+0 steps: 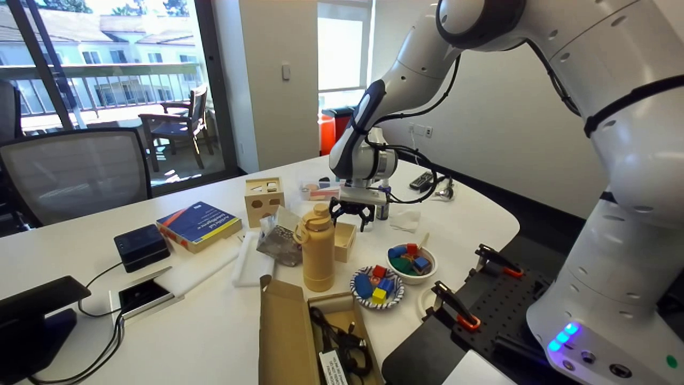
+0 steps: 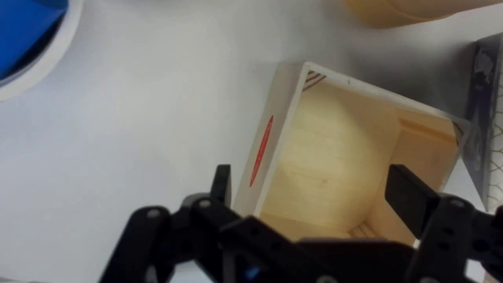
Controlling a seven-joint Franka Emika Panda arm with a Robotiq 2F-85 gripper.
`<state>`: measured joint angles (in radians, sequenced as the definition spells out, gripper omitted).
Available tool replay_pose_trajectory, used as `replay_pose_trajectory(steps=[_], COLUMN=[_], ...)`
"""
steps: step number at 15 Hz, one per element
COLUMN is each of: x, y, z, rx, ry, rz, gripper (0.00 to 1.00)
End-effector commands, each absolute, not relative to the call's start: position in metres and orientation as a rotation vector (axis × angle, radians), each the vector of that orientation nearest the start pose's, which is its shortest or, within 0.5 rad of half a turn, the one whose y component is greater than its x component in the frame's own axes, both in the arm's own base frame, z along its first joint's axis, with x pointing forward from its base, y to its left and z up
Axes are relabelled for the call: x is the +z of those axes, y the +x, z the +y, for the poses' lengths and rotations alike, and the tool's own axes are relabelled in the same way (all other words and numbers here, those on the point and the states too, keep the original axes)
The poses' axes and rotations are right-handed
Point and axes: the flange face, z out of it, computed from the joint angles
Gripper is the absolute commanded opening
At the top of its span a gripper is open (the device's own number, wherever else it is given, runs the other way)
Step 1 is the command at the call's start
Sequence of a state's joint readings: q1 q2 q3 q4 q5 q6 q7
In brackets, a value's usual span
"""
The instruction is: Move the box to the right
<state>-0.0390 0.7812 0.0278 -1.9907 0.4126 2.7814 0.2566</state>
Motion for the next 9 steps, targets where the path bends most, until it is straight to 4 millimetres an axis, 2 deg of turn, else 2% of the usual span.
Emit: replay_pose_trajectory(steps=[1,3,4,6,9], x=[0.048,0.040,0.038,0.035,0.030], y=[0.591,0.591,0.590,0.590,0.587], z=[-0.026,-0.031,-0.033,-0.039,-0.043], rx=[0.079,0.096,0.102,0.104,0.110], ry=[-2.802,-2.798,-2.798,-2.796,-2.796], rz=[1.024,1.052,1.062,1.078,1.109], gripper=[1.00,0.97,0.74,0.68,0.45])
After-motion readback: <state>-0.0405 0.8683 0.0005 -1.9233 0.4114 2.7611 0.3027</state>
